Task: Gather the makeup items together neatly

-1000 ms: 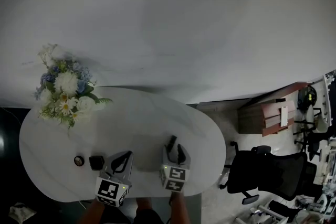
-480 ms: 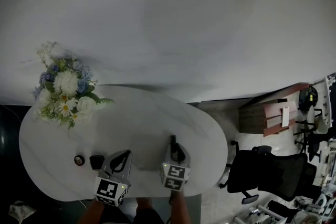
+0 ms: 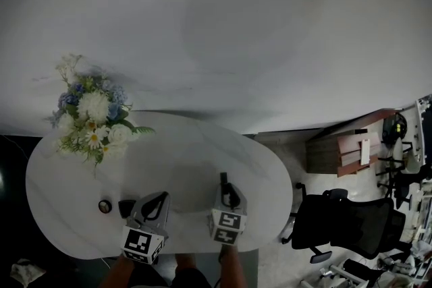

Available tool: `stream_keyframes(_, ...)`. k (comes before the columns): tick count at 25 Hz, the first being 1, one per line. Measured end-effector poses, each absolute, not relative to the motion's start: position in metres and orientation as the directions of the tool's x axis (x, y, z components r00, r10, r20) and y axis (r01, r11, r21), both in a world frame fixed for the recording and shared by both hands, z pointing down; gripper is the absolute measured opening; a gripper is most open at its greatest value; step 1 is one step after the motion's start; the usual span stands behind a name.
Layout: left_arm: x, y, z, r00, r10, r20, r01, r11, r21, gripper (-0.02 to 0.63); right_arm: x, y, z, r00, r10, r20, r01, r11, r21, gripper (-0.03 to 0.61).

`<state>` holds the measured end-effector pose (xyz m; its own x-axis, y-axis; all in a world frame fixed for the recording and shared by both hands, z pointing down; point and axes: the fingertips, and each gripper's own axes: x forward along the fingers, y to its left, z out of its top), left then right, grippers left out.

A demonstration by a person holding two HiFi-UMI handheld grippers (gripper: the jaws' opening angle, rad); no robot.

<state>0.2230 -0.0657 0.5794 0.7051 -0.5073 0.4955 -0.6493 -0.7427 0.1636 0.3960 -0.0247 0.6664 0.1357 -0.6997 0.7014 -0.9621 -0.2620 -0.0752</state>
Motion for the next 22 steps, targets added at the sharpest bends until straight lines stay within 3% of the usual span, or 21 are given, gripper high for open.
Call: stream_keyframes(22, 0.102, -0.067, 0.534, 0.643, -0.628, 0.440, -0.736, -0.666, 0.125, 0.011, 0.270, -0.036, 0.608, 0.019, -0.772, 0.636, -0.987, -0.116, -0.112, 0.100)
